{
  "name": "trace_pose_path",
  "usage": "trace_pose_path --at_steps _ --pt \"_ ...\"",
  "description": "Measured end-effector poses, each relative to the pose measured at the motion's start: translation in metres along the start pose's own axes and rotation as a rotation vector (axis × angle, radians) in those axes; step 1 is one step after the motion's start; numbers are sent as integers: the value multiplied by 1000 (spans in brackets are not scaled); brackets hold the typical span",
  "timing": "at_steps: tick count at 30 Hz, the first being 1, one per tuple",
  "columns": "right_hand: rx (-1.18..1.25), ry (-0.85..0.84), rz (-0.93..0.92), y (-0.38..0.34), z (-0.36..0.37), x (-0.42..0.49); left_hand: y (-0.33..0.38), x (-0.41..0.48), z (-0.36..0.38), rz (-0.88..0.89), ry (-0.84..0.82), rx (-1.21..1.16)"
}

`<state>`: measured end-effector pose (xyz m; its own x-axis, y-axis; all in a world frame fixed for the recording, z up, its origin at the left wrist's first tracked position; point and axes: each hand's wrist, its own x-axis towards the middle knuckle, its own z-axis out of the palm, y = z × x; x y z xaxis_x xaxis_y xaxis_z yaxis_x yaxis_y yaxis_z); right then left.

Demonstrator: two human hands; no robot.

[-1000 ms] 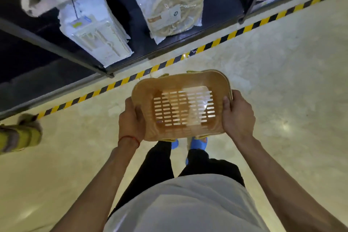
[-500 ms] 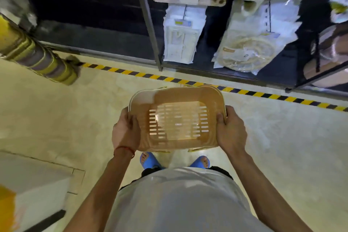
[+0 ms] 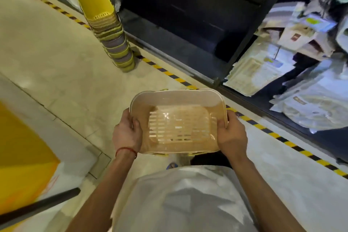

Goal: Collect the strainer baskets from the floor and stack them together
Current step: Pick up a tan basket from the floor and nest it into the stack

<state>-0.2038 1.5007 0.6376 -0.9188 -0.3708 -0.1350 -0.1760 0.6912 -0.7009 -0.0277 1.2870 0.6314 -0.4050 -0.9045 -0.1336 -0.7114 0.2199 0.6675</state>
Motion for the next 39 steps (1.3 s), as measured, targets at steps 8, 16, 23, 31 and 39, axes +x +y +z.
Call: trace_pose_path --at_steps 8,16,23,31,39 --pt "-3 -137 -109 -95 88 78 -35 97 -42 -170 122 -25" --pt "-78 -312 -84 -190 183 194 -46 227 -79 -280 173 17" --pt "-131 -382 -198 -278 250 266 -49 324 -121 -349 269 28" --pt "-169 -344 -262 -368 321 314 -72 435 -156 -361 315 66" --pt "-163 -181 -115 -453 396 327 -118 594 -203 -142 164 49"
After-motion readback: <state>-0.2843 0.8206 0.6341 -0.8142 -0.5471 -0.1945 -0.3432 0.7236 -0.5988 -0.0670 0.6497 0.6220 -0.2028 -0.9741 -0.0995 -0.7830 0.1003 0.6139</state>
